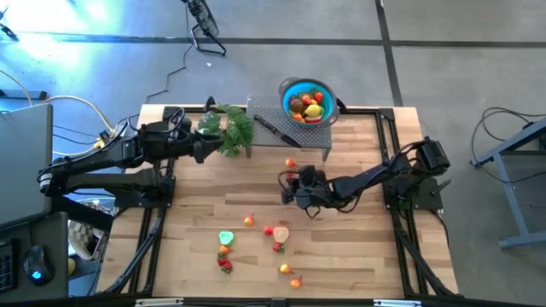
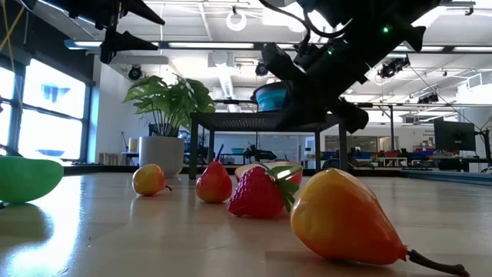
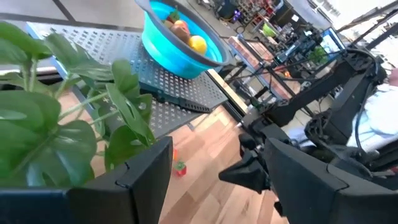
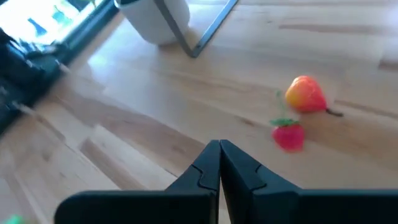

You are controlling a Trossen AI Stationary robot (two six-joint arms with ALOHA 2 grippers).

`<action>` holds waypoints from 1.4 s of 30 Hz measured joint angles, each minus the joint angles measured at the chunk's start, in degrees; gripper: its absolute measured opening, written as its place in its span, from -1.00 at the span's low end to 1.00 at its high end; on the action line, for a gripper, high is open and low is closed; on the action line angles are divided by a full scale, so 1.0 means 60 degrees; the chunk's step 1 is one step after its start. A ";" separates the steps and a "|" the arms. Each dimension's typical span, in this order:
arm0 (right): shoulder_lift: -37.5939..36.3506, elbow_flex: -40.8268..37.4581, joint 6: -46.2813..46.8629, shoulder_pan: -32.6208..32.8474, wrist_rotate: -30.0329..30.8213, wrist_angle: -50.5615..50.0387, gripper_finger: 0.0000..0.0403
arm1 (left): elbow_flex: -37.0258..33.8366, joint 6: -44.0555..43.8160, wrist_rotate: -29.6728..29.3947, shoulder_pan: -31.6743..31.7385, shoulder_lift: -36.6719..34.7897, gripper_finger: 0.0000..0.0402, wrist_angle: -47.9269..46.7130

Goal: Pick & Place Fruit
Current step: Put the red strawberry in the blue bowl on the shelf

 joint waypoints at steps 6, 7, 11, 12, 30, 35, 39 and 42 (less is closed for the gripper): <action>0.0000 0.0000 -0.0996 -0.0241 -0.0103 -0.0482 -0.98 | 0.0004 0.0000 -0.0442 0.0000 0.0000 0.24 0.0071; 0.0000 0.0000 -0.1233 -0.0323 -0.0294 -0.0522 -0.97 | 0.0004 0.0000 -0.0488 0.0000 0.0000 0.24 0.0071; 0.0000 0.0000 -0.2723 -0.0667 -0.1581 -0.0482 -0.80 | 0.0004 0.0035 -0.0518 0.0000 -0.0001 0.24 0.0068; 0.0000 0.0000 -0.3113 -0.0744 -0.1909 -0.0440 -0.72 | 0.0004 0.0080 -0.0518 0.0000 0.0000 0.24 0.0067; 0.0853 -0.0003 -0.4453 -0.0540 -0.0416 0.0352 0.20 | 0.0004 0.0331 -0.0547 0.0000 0.0000 0.24 -0.0015; 0.1424 -0.0009 -0.4576 -0.0497 0.0850 0.1168 0.20 | 0.0004 0.0552 -0.0544 0.0000 0.0000 0.24 -0.0013; 0.1665 -0.0007 -0.4737 -0.0663 0.1059 0.1388 0.20 | 0.0005 0.0579 -0.0547 0.0000 0.0000 0.24 -0.0007; 0.1951 -0.0007 -0.4746 -0.0781 0.0987 0.1557 0.20 | 0.0007 0.0583 -0.0660 0.0000 0.0000 0.24 -0.0010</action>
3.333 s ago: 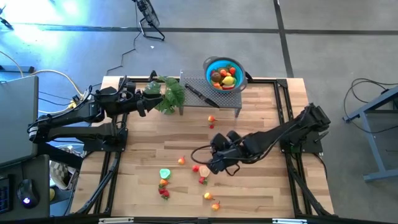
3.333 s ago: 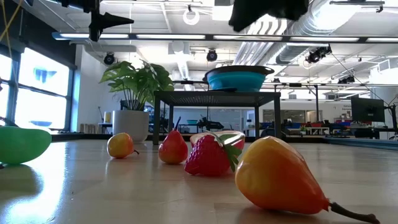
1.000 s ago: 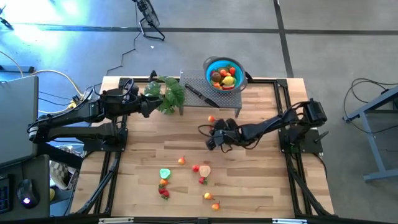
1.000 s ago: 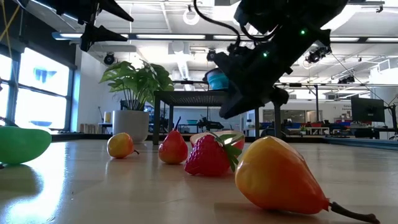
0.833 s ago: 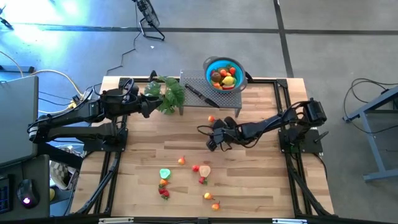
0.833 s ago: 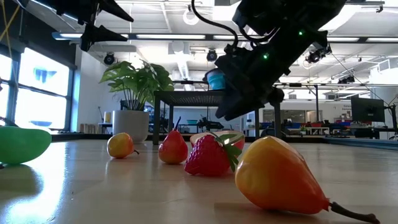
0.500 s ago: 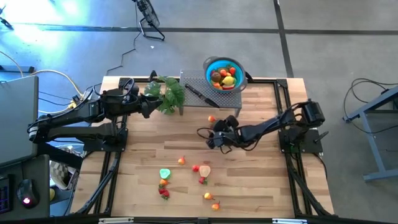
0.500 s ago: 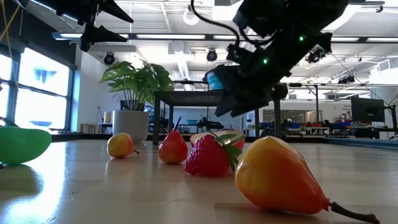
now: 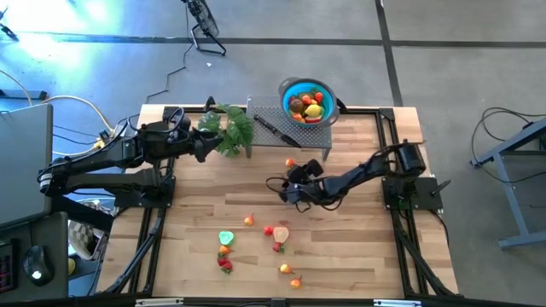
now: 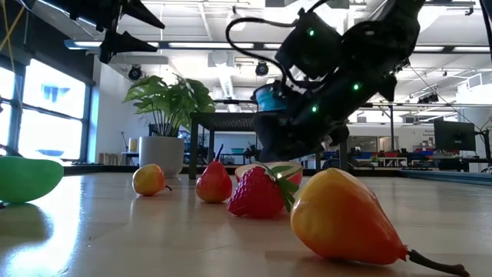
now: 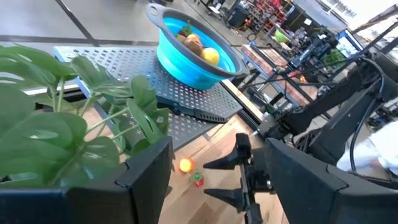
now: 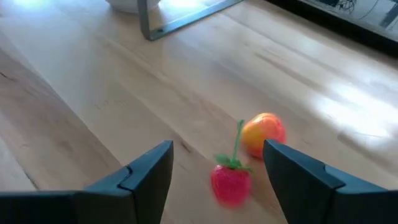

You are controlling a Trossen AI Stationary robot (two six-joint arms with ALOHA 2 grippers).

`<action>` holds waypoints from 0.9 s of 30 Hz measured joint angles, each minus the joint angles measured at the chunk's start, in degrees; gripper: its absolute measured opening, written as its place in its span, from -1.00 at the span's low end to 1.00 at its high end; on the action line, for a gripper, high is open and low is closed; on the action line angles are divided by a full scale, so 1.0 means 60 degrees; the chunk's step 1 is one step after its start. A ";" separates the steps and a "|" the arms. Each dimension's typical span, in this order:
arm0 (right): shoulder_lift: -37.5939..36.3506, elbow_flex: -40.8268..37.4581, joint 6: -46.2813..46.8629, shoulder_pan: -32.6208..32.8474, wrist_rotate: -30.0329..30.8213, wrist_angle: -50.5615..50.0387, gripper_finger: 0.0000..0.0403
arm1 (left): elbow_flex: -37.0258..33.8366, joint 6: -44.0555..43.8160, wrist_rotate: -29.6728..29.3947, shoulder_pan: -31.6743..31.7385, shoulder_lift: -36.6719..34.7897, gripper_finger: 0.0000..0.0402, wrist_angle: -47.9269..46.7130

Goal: Pick & Place Fruit
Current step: Put the red strawberry in the blue bowl on the shelf

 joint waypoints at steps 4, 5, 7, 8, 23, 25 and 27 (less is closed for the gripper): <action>0.0218 0.0003 -0.0257 -0.0102 -0.0134 0.0541 0.20 | 0.0000 0.0000 -0.0038 0.0000 0.0000 0.24 0.0000; 0.0227 0.0004 -0.0450 -0.0108 -0.0108 0.0636 0.20 | 0.0000 0.0000 -0.0036 0.0000 0.0000 0.24 0.0000; 0.0227 0.0004 -0.0934 -0.0105 0.0076 0.0792 0.20 | 0.0000 -0.0001 -0.0037 0.0000 0.0000 0.24 0.0000; 0.0227 0.0008 -0.1146 -0.0132 0.0095 0.0851 0.20 | 0.0000 0.0000 -0.0040 0.0000 0.0000 0.24 0.0000; 0.0227 0.0007 -0.1494 -0.0757 -0.0555 0.0792 0.06 | 0.0000 -0.0004 -0.0073 0.0000 0.0025 0.24 0.0000; 0.0227 0.0007 -0.1469 -0.0749 -0.0752 0.0792 -0.06 | 0.0000 -0.0004 -0.0069 0.0000 0.0026 0.24 0.0000; 0.0227 0.0007 -0.1436 -0.0739 -0.0750 0.0787 -0.19 | 0.0000 -0.0004 -0.0072 0.0000 0.0025 0.24 0.0000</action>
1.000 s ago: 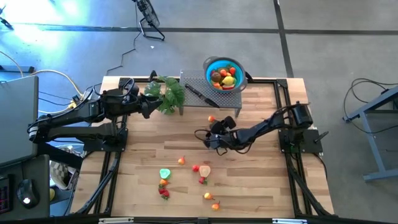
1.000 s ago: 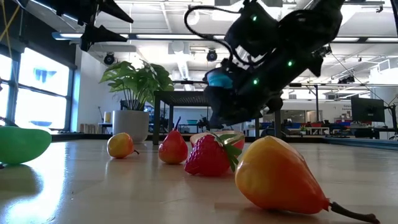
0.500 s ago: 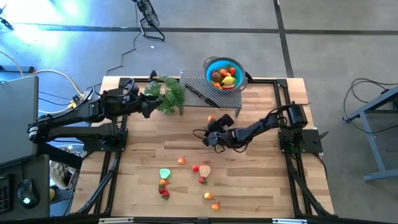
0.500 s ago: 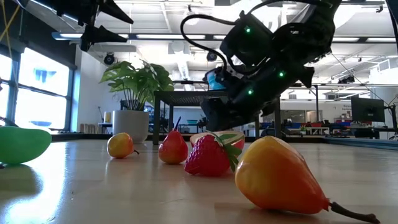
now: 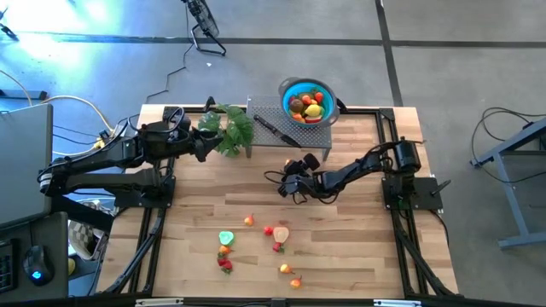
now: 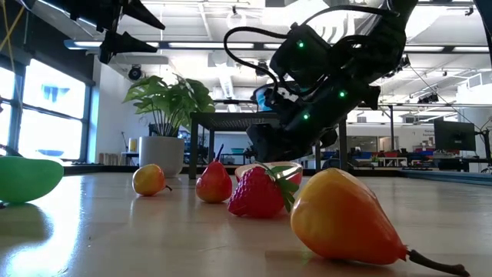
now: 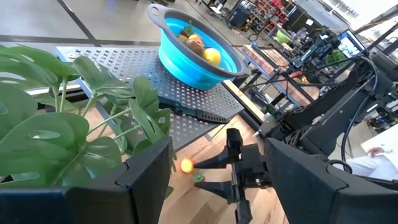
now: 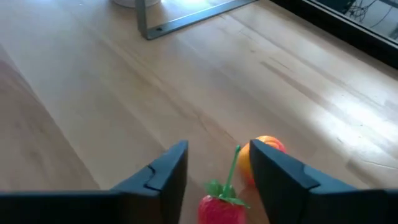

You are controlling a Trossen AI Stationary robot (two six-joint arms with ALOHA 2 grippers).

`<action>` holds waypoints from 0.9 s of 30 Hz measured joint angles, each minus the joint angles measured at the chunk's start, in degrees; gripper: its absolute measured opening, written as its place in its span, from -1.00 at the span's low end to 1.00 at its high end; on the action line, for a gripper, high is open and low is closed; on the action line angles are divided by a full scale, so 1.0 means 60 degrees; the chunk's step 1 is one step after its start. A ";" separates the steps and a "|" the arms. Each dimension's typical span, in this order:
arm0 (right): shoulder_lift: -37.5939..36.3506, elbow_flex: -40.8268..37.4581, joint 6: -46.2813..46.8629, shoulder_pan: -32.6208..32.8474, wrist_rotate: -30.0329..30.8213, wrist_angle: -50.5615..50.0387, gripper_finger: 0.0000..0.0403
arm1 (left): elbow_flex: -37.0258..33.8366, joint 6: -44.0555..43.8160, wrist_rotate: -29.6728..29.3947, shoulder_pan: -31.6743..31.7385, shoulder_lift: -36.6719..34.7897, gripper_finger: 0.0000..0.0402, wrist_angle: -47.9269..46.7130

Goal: Pick & Place Fruit
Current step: Put the red strawberry in the blue bowl on the shelf

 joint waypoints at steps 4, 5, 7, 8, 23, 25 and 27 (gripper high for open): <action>0.0000 0.0000 0.0019 0.0015 -0.0004 0.0001 -0.42 | 0.0000 0.0000 0.0001 -0.0001 0.0000 0.24 0.0000; 0.0000 0.0000 0.0022 0.0015 -0.0004 0.0001 -0.47 | 0.0000 0.0000 0.0002 0.0000 0.0000 0.24 0.0000; 0.0000 0.0000 0.0028 0.0015 -0.0003 0.0001 -0.56 | 0.0000 0.0000 0.0003 0.0000 0.0000 0.24 0.0000; 0.0000 0.0000 0.0034 0.0015 0.0000 0.0001 -0.60 | 0.0000 0.0000 0.0000 -0.0003 0.0000 0.24 0.0000; 0.0000 0.0000 0.0039 0.0015 -0.0193 0.0007 -0.97 | 0.0000 0.0000 0.0003 -0.0002 0.0000 0.24 -0.0323; 0.0000 0.0000 0.0022 0.0018 -0.0309 0.0004 -0.98 | 0.0000 0.0000 0.0003 0.0000 0.0000 0.24 -0.0388; 0.0000 0.0000 0.0022 0.0017 -0.0542 0.0012 -0.98 | 0.0000 0.0000 0.0003 -0.0003 0.0000 0.24 -0.0482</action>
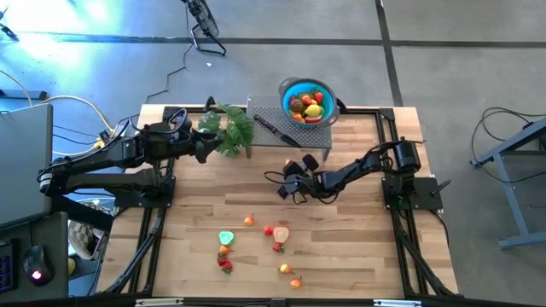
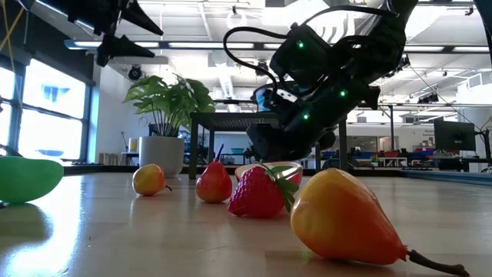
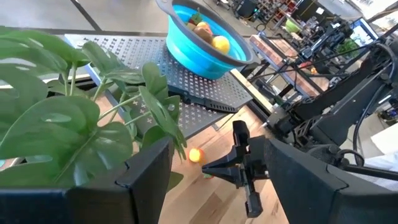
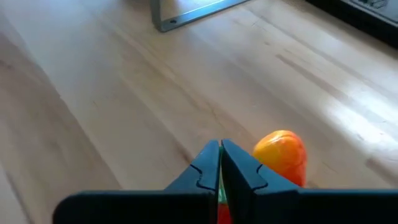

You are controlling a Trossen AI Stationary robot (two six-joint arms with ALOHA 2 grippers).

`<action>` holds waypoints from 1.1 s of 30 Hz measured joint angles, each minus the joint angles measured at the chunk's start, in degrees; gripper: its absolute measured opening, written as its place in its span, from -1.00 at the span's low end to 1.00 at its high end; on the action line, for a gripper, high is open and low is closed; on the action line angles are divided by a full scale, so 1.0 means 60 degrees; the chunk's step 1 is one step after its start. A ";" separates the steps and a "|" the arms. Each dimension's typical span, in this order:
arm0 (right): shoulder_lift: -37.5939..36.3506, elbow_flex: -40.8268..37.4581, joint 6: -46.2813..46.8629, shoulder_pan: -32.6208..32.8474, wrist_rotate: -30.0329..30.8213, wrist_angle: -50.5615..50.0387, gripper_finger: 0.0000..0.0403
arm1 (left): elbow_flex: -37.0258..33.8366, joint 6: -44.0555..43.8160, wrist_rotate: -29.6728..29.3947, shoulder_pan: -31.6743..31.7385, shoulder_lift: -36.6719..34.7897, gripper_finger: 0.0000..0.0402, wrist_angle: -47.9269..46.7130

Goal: Pick & Place Fruit
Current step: Put the red strawberry in the blue bowl on the shelf

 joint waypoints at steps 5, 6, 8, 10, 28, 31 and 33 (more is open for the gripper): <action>-0.0171 0.0126 -0.0038 0.0079 -0.0166 -0.0007 -0.98 | 0.0000 0.0000 0.0000 -0.0001 0.0000 0.24 -0.0018; -0.0312 0.0142 -0.0082 0.0117 -0.0201 -0.0068 -0.98 | 0.0000 0.0000 0.0000 0.0003 0.0000 0.24 -0.0021; -0.0503 0.0343 -0.0146 0.0187 -0.0176 0.0073 -0.98 | 0.0000 0.0000 0.0000 0.0003 0.0000 0.24 -0.0016; -0.0792 0.0360 -0.0309 0.0262 -0.0148 0.0041 -0.98 | 0.0000 0.0000 0.0000 -0.0001 0.0000 0.24 -0.0021; -0.3680 0.0550 -0.0917 0.1219 0.0211 0.0396 -0.98 | 0.0000 -0.0008 0.0005 0.0003 -0.0004 0.24 -0.0004; -0.4169 0.0512 -0.1088 0.1490 0.0653 0.0393 -0.98 | 0.0000 -0.0069 0.0007 0.0003 -0.0004 0.24 -0.0006; -0.4411 0.0550 -0.1049 0.1569 0.0756 0.0523 -0.98 | 0.0000 -0.0069 0.0011 0.0002 -0.0004 0.24 -0.0010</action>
